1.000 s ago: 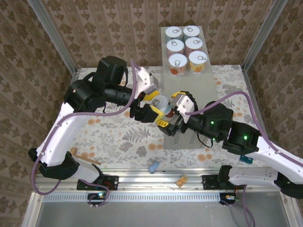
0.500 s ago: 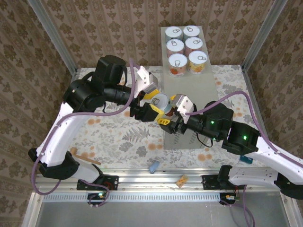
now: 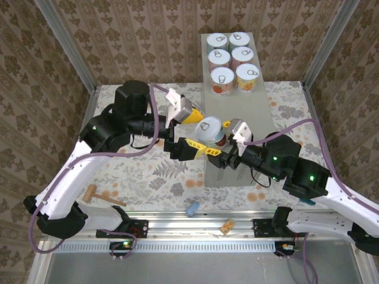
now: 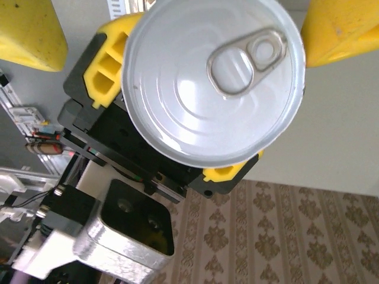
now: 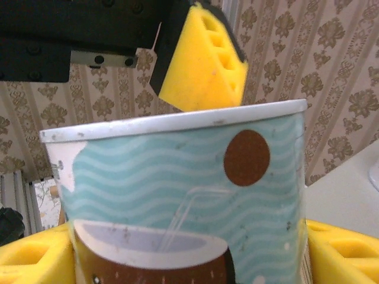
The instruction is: Place and organize the canned foods onto the counter
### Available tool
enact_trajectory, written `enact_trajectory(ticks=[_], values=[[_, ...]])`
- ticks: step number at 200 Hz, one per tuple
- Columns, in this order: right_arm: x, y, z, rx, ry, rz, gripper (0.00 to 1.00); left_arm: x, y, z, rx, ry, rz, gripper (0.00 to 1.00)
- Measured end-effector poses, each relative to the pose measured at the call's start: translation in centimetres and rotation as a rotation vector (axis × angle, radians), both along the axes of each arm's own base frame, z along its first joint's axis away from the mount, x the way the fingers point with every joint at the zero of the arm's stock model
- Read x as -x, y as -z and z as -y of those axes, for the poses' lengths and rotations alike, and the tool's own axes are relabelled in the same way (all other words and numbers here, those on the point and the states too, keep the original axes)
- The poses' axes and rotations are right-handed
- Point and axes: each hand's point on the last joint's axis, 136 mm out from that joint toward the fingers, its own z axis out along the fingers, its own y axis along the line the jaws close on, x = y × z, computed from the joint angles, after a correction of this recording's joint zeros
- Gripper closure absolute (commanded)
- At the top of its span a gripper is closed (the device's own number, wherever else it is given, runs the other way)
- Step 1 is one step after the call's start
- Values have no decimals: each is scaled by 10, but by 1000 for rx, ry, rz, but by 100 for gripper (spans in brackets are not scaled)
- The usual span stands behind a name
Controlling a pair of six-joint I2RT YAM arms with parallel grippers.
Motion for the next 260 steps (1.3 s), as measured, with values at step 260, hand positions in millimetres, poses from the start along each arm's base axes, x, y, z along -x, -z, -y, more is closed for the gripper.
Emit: enact_trajectory(ticks=[260], values=[[-6, -18, 32, -229, 124, 4, 0, -19, -15, 70, 298, 17, -36, 38]])
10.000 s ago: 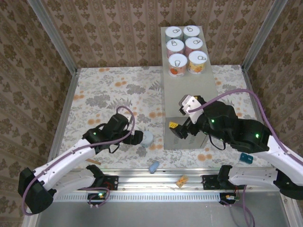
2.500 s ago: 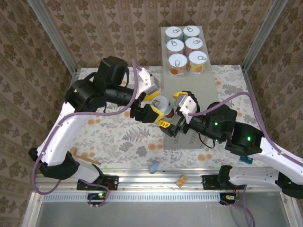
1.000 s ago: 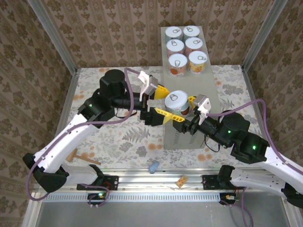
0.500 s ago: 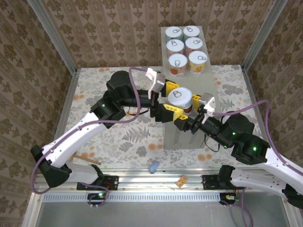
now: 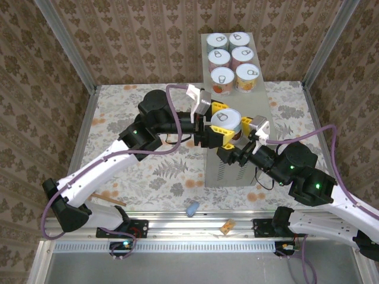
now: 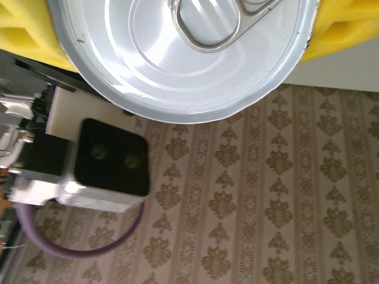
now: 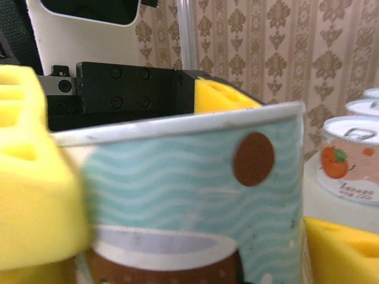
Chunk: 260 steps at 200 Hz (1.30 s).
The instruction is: Place and organize the canned foods onto the counter
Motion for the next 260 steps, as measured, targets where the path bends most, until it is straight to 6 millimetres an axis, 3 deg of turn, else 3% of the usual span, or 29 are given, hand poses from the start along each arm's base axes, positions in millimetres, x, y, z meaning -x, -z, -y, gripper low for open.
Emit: enact_trajectory(ticks=[48, 102, 123, 182, 260], values=[[-12, 17, 29, 100, 157, -42, 0, -32, 23, 5, -92, -193, 17, 38], [4, 10, 98, 80, 322, -24, 0, -67, 58, 11, -220, -383, 67, 36], [10, 7, 117, 62, 358, -14, 0, -75, 61, 13, -228, -427, 94, 36], [10, 15, 125, 98, 388, -26, 0, -94, 59, 22, -213, -519, 152, 32], [9, 15, 125, 117, 393, -15, 0, -109, 62, 29, -232, -567, 160, 16]])
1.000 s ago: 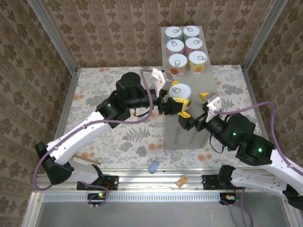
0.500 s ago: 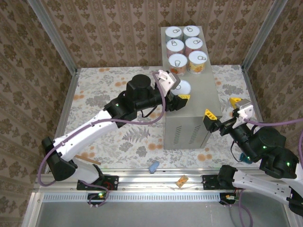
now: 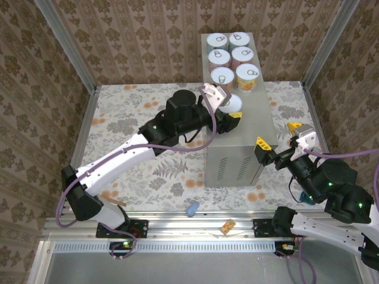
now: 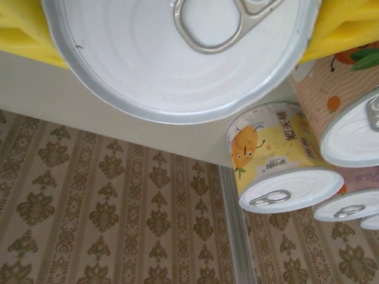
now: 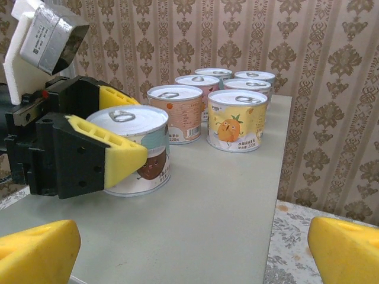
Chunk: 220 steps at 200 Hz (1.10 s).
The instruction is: Place and organize the canned foods onto the counter
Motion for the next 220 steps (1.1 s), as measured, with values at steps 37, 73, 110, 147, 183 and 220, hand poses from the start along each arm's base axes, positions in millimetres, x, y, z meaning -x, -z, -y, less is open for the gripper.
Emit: enact_trajectory(ticks=[37, 73, 110, 147, 183, 220], values=[[-1, 1, -2, 11, 0, -3, 0, -2, 3, -2, -11, -16, 1, 9], [-2, 2, -3, 12, 0, -4, 0, -2, 11, -8, -26, -34, -6, 4], [-2, 2, -3, 14, 0, -5, 0, -2, 21, -11, -31, -46, -22, 6], [-5, 5, -8, 33, 0, -15, 0, -5, 21, -11, -11, -61, -23, 18], [-6, 6, -9, 37, 0, -17, 0, -10, 20, -13, -4, -89, -14, 22], [-6, 6, -9, 37, 0, -17, 0, -12, 20, -14, -5, -100, -14, 23]])
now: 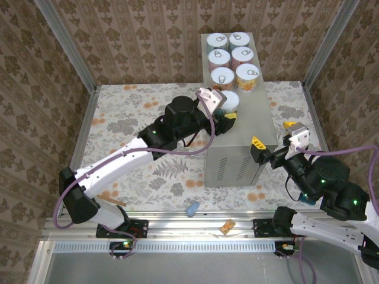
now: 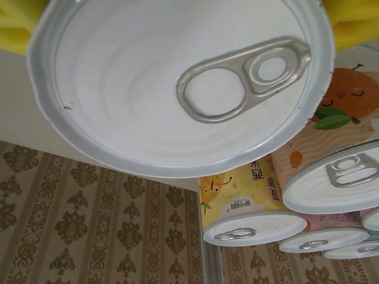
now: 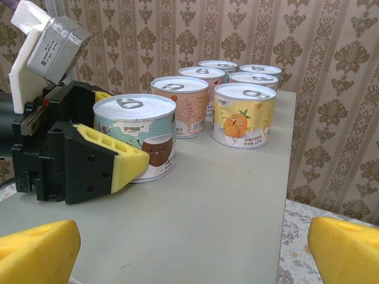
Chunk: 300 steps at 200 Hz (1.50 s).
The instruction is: Place and organize the canned foods onto the counter
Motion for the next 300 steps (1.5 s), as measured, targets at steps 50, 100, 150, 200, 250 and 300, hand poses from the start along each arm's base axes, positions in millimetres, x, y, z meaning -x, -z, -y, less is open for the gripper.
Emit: enact_trajectory(ticks=[50, 100, 150, 200, 250, 300], values=[[0, 0, 0, 0, 0, 0, 0, -12, 0, -3, 8, -12, 2, 24], [0, 0, 0, 0, 0, 1, 0, -19, 0, 0, 10, -10, 1, 24], [0, 0, 0, -1, 0, 1, 0, -21, 1, 1, 10, -5, -1, 23], [0, -2, 0, -6, 0, 4, 0, -21, 0, 1, 10, -5, -1, 17], [-2, -5, -3, -1, 0, 1, 0, -21, 0, 1, 11, -5, -1, 3], [-18, -31, -17, 4, 34, -2, 0, -9, 0, -14, -1, -17, -3, 0]])
